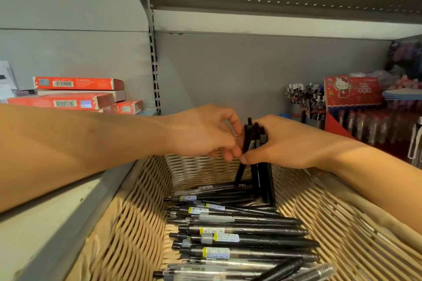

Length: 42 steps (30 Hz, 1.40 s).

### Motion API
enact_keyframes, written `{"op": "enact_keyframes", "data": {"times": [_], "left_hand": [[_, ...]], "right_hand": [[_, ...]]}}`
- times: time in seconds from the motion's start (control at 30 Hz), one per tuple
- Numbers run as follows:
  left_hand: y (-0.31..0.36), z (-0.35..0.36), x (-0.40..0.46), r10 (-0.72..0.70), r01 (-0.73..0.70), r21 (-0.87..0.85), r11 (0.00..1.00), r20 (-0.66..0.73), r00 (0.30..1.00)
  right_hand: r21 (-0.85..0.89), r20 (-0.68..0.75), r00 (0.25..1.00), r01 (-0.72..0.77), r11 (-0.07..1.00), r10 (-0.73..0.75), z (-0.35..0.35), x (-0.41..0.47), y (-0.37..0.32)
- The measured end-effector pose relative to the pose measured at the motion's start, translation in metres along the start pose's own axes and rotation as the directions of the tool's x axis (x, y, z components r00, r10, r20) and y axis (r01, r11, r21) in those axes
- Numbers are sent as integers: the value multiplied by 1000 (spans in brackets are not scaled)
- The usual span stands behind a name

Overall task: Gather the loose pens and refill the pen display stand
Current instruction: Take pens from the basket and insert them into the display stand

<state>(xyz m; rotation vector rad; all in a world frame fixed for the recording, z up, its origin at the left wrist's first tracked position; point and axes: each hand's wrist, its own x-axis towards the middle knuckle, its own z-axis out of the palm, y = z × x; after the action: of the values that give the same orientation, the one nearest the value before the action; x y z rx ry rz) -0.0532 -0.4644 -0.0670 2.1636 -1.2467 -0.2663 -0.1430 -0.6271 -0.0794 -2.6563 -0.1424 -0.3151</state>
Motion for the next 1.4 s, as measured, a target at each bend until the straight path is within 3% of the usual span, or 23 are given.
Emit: {"op": "enact_keyframes", "data": {"times": [0.1,0.17,0.23,0.3,0.5,0.57,0.7,0.83,1.03,1.27,1.4], "left_hand": [[-4,-3,-2,-149,82,373,924,154,977],[-9,-3,-7,-296,43,683,729,257,920],[-13,0,-10,-423,-17,799,601,335,842],[-15,3,-10,-468,-39,814,579,372,801],[-18,6,-6,-512,-41,837,546,372,775],[-20,4,-5,-474,-32,833,553,346,810],[-18,-3,-1,-246,23,758,651,182,952],[-19,-7,3,-100,43,643,764,52,994],[-20,-11,6,81,-5,488,873,-135,987],[-16,-10,6,99,-11,478,879,-159,982],[-11,-7,4,120,-35,445,895,-165,979]], "right_hand": [[-1,-45,999,-23,1000,23,-1,0,0],[26,-61,998,-28,999,29,-3,-1,-1],[76,-49,998,-30,997,34,-4,-2,-1],[118,7,999,-34,992,33,-3,-4,-1],[63,94,995,-28,998,22,-2,-6,-2],[37,99,995,-22,999,19,-2,-7,-2],[4,176,984,13,1000,-13,0,-6,-3],[-29,193,981,17,999,-11,1,-6,-3],[0,107,993,-50,999,50,2,-3,-2],[164,-97,982,-144,976,162,3,0,2],[178,-102,984,-124,976,143,5,1,3]]}}
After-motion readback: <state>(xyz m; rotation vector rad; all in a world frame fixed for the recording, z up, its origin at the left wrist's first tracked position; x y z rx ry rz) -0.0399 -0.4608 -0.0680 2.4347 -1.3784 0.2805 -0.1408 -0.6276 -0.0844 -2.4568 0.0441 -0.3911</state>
